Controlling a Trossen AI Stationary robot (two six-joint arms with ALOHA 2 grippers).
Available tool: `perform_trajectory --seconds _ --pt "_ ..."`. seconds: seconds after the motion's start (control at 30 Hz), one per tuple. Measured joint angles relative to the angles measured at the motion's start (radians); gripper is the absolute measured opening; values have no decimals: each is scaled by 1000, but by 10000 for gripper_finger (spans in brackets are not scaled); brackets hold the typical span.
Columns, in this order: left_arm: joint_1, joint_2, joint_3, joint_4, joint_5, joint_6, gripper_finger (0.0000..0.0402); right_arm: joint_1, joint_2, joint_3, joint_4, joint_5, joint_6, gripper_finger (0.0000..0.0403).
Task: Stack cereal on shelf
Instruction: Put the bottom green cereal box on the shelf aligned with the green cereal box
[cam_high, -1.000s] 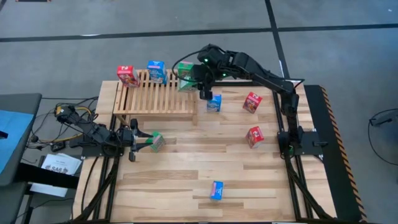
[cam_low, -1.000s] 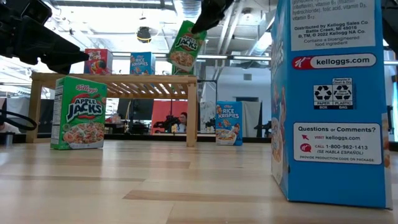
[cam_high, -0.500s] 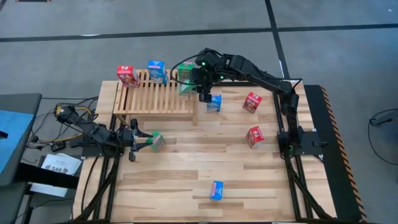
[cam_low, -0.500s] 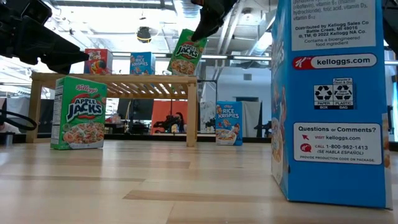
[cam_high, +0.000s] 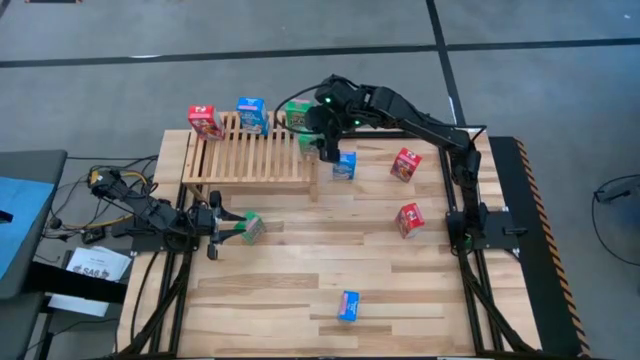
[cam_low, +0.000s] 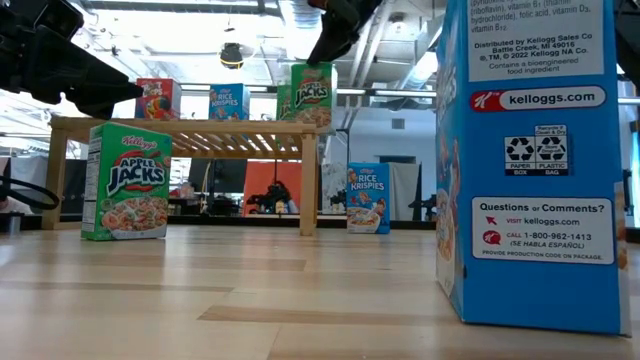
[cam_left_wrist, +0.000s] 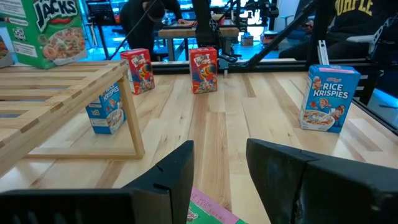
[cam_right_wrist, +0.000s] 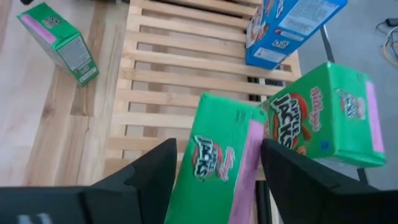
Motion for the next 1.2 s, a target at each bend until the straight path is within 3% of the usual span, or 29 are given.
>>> perform_trajectory --seconds 0.97,1.2 --pt "0 0 0 0 0 0 138 -17 -4 0 36 36 20 261" --pt "0 0 0 0 0 0 138 -10 -5 69 -75 50 31 261"
